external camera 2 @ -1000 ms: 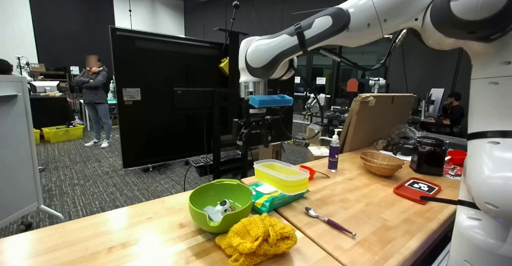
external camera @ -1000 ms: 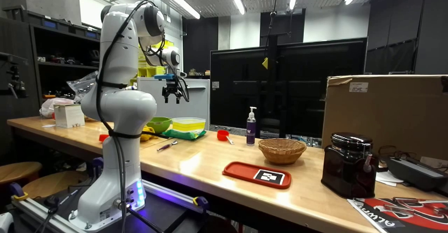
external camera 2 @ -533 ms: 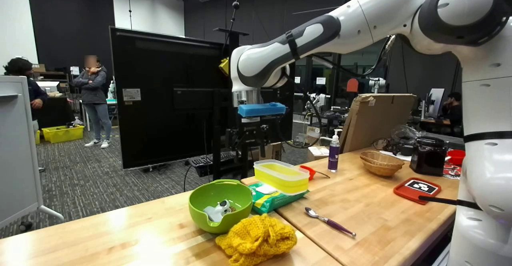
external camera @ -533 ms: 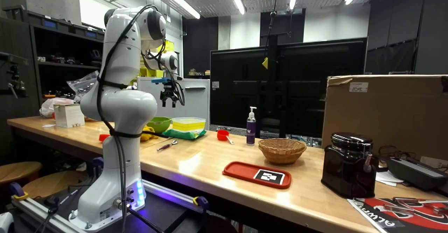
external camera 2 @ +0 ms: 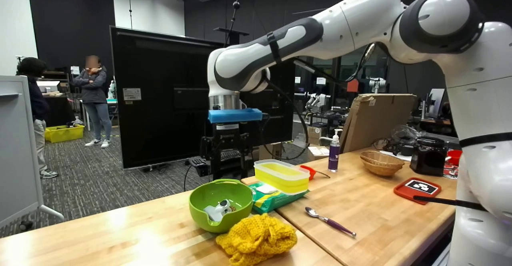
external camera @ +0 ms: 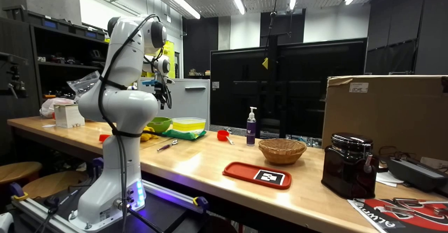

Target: Take the white clip out of the green bowl and place it to the right of the yellow knitted item

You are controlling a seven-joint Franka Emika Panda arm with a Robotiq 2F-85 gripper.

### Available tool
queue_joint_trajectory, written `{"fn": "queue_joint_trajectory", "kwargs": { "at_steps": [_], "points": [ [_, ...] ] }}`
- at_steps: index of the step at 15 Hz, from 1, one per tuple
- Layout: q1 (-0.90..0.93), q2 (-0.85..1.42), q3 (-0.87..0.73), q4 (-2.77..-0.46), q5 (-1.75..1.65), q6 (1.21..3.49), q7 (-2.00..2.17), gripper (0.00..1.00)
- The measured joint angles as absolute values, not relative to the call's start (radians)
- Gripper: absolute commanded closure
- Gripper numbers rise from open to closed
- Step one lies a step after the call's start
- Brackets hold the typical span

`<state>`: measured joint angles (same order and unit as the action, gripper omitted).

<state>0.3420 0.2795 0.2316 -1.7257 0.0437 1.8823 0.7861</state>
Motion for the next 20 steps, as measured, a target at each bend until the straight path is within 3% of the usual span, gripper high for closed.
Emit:
{"fn": "queue_joint_trajectory", "kwargs": {
  "at_steps": [9,20],
  "points": [
    [0.393,0.439,0.231,-1.626,0.083,1.932,0.862,0.0],
    [0.393,0.457,0.214,-1.622,0.083,1.925,0.868,0.0]
  ]
}}
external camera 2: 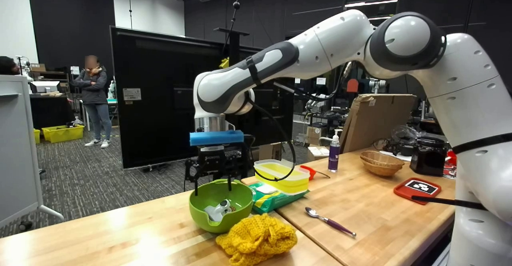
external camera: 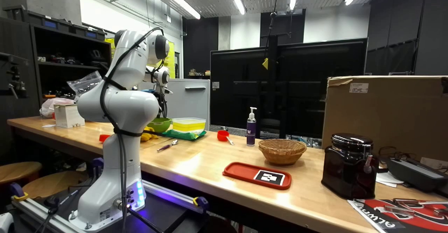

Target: Take the white clip out of the green bowl and place it to the right of the yellow knitted item

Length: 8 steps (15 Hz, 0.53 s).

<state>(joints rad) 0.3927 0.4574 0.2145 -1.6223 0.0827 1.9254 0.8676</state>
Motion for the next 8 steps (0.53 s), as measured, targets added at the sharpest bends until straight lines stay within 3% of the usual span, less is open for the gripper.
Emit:
{"fn": "queue_joint_trajectory", "kwargs": {
  "at_steps": [8],
  "points": [
    [0.372,0.487,0.204,-1.627,0.086,1.937,0.825,0.0]
  ]
}}
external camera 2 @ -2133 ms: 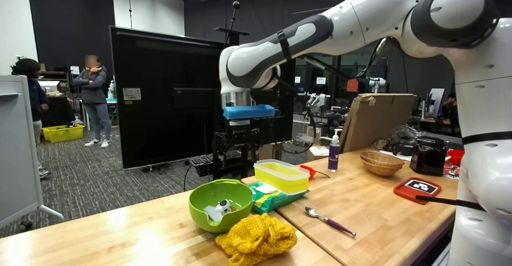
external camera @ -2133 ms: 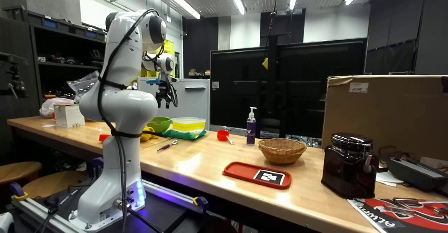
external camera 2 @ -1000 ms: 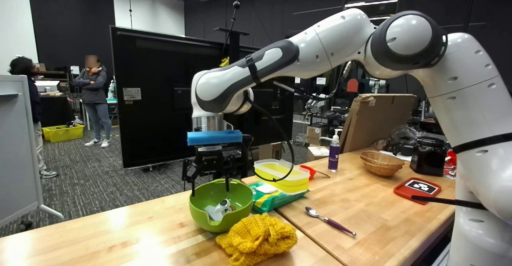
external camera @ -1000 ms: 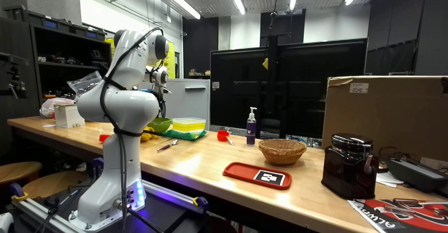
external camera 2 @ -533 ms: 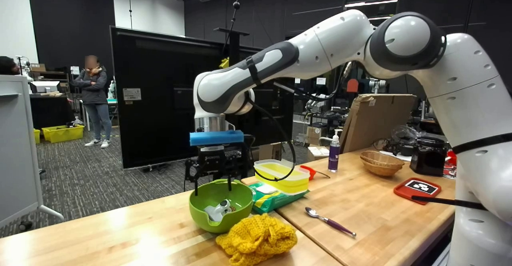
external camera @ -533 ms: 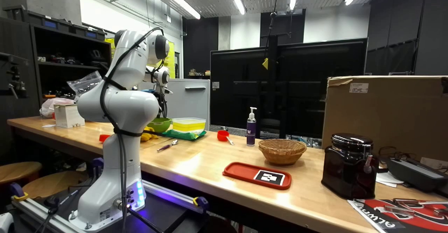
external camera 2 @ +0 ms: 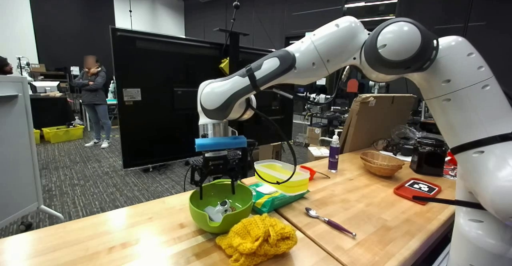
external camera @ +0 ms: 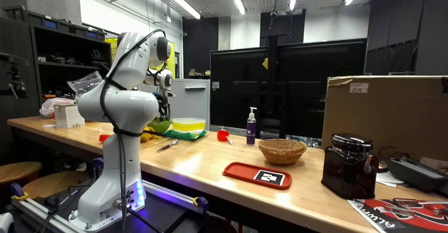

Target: Take the white clip out of the green bowl and place it to the right of the yellow knitted item

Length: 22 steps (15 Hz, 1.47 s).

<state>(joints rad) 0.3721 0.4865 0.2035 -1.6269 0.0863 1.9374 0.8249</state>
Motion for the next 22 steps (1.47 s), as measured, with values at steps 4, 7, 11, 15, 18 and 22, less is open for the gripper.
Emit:
{"fn": "queue_joint_trajectory", "kwargs": {
  "at_steps": [4,7,11,15,18,22],
  "points": [
    [0.364,0.501,0.199,-1.636,0.102,1.96,0.798,0.0],
    [0.36,0.508,0.197,-1.651,0.124,1.986,0.783,0.0],
    [0.359,0.513,0.196,-1.678,0.151,2.021,0.766,0.0],
    [0.359,0.517,0.196,-1.693,0.163,2.04,0.756,0.32],
    [0.359,0.517,0.196,-1.7,0.164,2.044,0.756,0.55],
    [0.358,0.511,0.196,-1.7,0.166,2.04,0.756,0.68]
  ]
}}
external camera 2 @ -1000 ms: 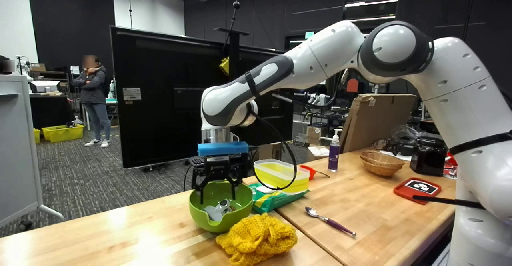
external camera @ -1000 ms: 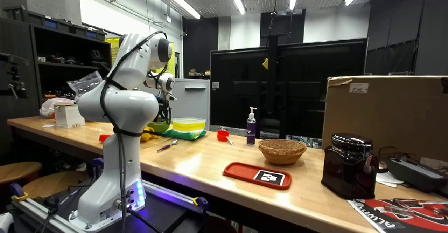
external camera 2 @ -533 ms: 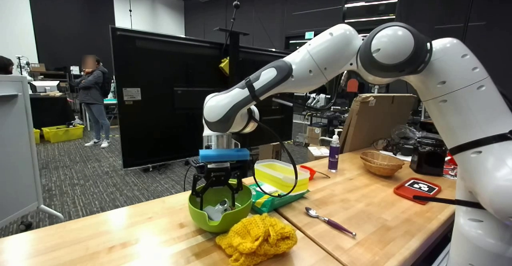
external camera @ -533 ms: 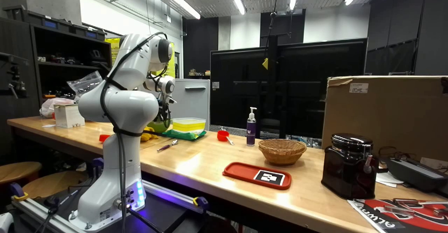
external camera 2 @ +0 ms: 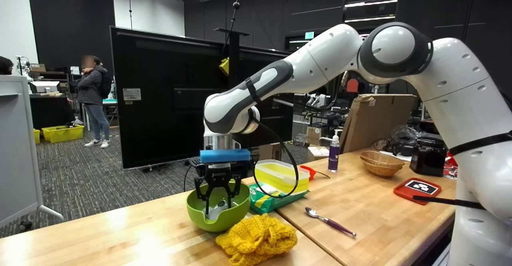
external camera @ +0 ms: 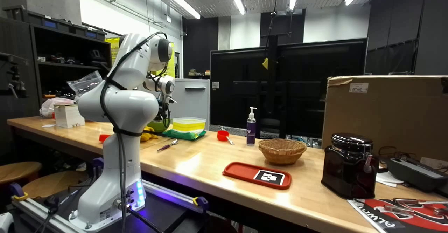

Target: Take the white clip out of the green bowl and place it to the right of the yellow knitted item

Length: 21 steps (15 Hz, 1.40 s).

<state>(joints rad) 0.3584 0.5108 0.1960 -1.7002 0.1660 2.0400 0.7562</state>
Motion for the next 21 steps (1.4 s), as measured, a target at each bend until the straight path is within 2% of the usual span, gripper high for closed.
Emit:
{"fn": "queue_joint_trajectory", "kwargs": {
  "at_steps": [1,9,14,17,21],
  "points": [
    [0.357,0.507,0.196,-1.7,0.166,2.037,0.756,0.73],
    [0.355,0.469,0.19,-1.698,0.166,2.004,0.756,0.92],
    [0.355,0.455,0.185,-1.697,0.166,1.986,0.756,0.94],
    [0.355,0.453,0.184,-1.692,0.166,1.985,0.756,1.0],
    [0.355,0.453,0.181,-1.688,0.163,1.984,0.756,0.97]
  ]
}}
